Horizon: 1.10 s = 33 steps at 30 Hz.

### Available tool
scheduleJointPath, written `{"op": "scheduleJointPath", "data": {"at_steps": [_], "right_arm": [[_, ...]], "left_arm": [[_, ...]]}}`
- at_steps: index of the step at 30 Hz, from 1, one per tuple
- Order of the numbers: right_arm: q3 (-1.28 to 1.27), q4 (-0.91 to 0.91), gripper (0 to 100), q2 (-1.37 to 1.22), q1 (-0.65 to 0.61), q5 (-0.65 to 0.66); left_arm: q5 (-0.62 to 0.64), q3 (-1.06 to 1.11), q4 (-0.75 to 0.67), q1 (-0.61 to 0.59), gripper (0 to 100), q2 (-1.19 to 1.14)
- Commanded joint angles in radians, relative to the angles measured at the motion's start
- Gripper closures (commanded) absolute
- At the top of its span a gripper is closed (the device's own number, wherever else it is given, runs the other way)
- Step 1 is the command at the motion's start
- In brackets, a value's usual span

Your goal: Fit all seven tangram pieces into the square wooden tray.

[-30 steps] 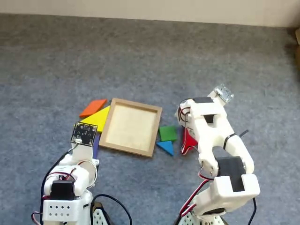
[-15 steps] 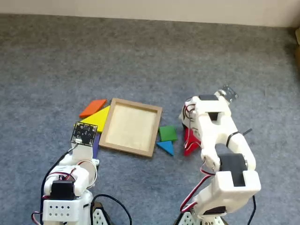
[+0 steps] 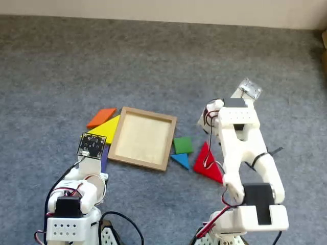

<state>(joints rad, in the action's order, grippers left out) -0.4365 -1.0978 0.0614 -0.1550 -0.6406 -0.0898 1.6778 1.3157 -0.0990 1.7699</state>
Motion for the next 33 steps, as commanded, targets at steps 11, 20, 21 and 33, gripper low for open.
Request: {"op": "scheduleJointPath", "data": {"at_steps": [11,20,21,33], "right_arm": [[-0.061,-0.013,83.5,0.088,-0.101,0.428],[-0.076,-0.133,83.5,0.090,-0.153,0.612],[-0.076,-0.143,83.7,0.091,-0.153,0.614],[-0.348,-0.091,83.5,0.512,-0.156,0.698]], "left_arm": [[0.006,0.019,0.005,-0.010,99,0.056],[0.006,0.019,0.005,-0.010,99,0.056],[0.006,0.019,0.005,-0.010,99,0.056],[0.006,0.019,0.005,-0.008,99,0.056]]}}
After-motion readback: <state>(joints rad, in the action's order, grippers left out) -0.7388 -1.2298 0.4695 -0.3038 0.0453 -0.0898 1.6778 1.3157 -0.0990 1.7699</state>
